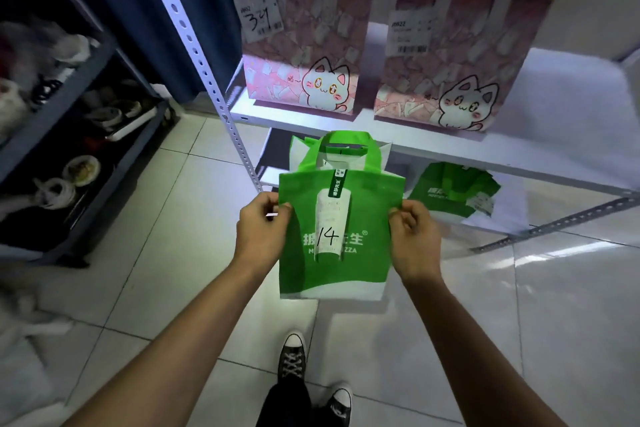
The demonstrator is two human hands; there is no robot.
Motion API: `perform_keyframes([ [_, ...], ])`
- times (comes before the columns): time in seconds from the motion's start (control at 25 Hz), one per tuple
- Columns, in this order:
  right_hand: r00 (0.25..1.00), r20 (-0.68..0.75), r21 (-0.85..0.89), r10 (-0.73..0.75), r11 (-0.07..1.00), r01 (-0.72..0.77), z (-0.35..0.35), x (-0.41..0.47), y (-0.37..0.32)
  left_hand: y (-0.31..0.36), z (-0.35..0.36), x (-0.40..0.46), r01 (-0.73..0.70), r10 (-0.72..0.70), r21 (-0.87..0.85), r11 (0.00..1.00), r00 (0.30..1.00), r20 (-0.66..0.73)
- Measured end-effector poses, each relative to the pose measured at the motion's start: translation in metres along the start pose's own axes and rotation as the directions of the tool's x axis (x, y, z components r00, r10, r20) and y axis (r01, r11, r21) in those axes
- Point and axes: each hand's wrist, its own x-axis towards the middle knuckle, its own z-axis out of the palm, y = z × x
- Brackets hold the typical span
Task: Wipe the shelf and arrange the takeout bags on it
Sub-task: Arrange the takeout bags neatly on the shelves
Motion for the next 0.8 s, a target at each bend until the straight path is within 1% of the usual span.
perform_keyframes([
  [0.08,0.999,0.020,0.029,-0.029,0.999,0.028,-0.017,-0.018,-0.036,0.031,-0.015,-0.024,-0.016,0.016,-0.028,0.999,1.000,-0.006],
  [0.2,0.998,0.004,0.042,-0.069,0.997,0.069,-0.037,-0.038,-0.085,0.077,-0.034,-0.057,-0.059,0.059,-0.053,0.997,0.998,-0.006],
  [0.28,0.997,0.005,0.043,-0.074,0.996,0.074,-0.047,-0.049,-0.117,0.109,-0.046,-0.078,-0.075,0.074,-0.099,0.992,0.997,-0.020],
  [0.36,0.997,0.003,0.068,-0.082,0.994,0.082,-0.054,-0.058,-0.145,0.137,-0.057,-0.095,-0.100,0.096,-0.134,0.986,0.995,-0.039],
  [0.44,0.993,-0.013,0.097,-0.120,0.988,0.120,-0.061,-0.067,-0.176,0.165,-0.069,-0.110,-0.139,0.132,-0.164,0.977,0.990,-0.053],
  [0.52,0.985,-0.029,0.127,-0.168,0.977,0.171,-0.068,-0.073,-0.207,0.189,-0.080,-0.120,-0.187,0.177,-0.191,0.963,0.982,-0.070],
  [0.68,0.968,0.001,0.154,-0.252,0.956,0.249,-0.075,-0.081,-0.261,0.231,-0.104,-0.130,-0.311,0.289,-0.213,0.926,0.949,-0.127],
  [0.8,0.947,0.008,0.138,-0.320,0.939,0.316,-0.072,-0.082,-0.296,0.256,-0.122,-0.131,-0.349,0.322,-0.212,0.913,0.934,-0.154],
])
